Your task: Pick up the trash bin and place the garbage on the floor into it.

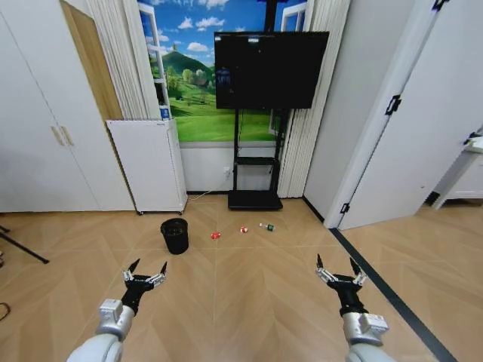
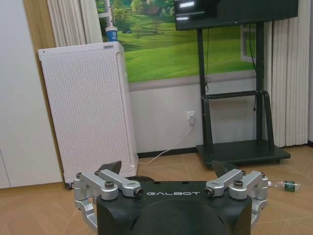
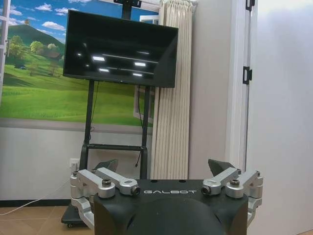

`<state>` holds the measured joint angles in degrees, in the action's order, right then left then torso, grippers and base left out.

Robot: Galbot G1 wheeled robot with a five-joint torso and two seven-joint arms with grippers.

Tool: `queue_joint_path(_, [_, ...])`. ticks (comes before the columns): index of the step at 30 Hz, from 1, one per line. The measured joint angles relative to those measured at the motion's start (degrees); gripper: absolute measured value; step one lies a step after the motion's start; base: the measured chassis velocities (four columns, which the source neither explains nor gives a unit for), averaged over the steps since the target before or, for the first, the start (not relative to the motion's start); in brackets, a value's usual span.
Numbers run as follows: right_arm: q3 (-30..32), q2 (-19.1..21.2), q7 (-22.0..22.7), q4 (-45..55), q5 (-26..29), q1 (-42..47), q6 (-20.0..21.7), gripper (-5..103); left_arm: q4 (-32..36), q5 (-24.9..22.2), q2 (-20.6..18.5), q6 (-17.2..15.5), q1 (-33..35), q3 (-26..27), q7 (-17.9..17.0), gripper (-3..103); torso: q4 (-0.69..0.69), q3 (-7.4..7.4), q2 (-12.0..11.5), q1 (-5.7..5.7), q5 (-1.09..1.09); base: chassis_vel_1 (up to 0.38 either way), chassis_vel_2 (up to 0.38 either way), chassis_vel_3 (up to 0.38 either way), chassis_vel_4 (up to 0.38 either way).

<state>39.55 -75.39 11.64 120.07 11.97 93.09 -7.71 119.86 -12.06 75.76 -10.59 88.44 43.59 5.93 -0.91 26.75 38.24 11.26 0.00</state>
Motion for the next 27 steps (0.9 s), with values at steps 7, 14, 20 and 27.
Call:
queue_joint_path(7, [-0.1,0.1,-0.2,-0.1,0.2,-0.2,-0.3,100,0.2,-0.6,0.4,-0.2,0.2,-0.3,-0.6,100,0.00,0.00,0.0,0.00,0.00,0.000,0.000,0.000,0.000])
queue_joint_path(14, [0.0,0.5,-0.2,0.1,0.6,-1.0,6.4,100,0.5,-0.5,1.3,-0.3,1.1,-0.8,-0.8,99,-0.01,0.00,0.0,0.00,-0.01,0.000,0.000,0.000,0.000])
queue_joint_path(20, [-0.9,0.3,-0.1,-1.0,0.8,-1.9,7.0,100,1.3,-0.3,2.4,-0.3,2.9,-0.6,-0.9,99,0.01,0.00,0.0,-0.01,0.01,0.000,0.000,0.000,0.000])
queue_joint_path(27, [-1.0,0.5,-0.1,-1.4,0.7,-1.7,6.4,100,1.3,-0.3,2.9,-0.2,3.0,-0.3,-1.1,99,0.00,-0.01,0.0,-0.01,0.00,-0.093,0.080,0.114,-0.102])
